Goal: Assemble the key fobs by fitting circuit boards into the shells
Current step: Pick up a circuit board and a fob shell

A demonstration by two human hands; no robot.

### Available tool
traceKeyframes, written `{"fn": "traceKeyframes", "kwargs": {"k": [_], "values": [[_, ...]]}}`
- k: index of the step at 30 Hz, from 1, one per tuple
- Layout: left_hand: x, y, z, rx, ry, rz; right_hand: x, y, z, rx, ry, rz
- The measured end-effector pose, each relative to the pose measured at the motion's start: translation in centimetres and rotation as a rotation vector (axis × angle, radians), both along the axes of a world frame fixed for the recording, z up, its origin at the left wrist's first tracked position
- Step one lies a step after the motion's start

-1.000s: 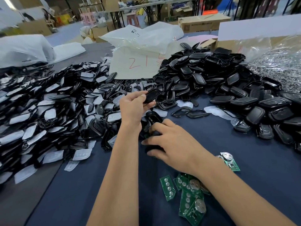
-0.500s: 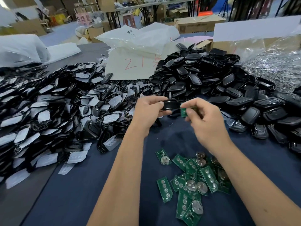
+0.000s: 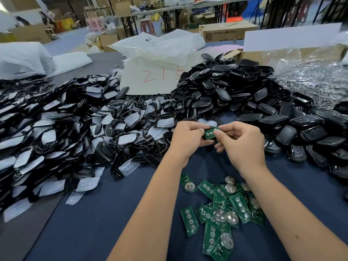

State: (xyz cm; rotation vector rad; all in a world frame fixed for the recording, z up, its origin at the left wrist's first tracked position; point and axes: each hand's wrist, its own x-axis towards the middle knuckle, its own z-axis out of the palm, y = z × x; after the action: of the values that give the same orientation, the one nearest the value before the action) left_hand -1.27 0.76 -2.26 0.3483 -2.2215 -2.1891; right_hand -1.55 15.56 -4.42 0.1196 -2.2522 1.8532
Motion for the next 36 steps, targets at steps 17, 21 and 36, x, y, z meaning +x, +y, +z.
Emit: {"fn": "traceKeyframes", "kwargs": {"k": [17, 21, 36], "values": [[0.3, 0.0, 0.5, -0.036, -0.071, -0.008, -1.2, 0.8, -0.7, 0.010, -0.120, -0.001], [0.3, 0.0, 0.4, -0.012, -0.069, -0.005, -1.4, 1.0, -0.7, 0.016, -0.131, 0.005], [0.2, 0.3, -0.2, -0.012, -0.038, 0.019, -1.3, 0.6, -0.3, 0.130, -0.128, -0.042]]}}
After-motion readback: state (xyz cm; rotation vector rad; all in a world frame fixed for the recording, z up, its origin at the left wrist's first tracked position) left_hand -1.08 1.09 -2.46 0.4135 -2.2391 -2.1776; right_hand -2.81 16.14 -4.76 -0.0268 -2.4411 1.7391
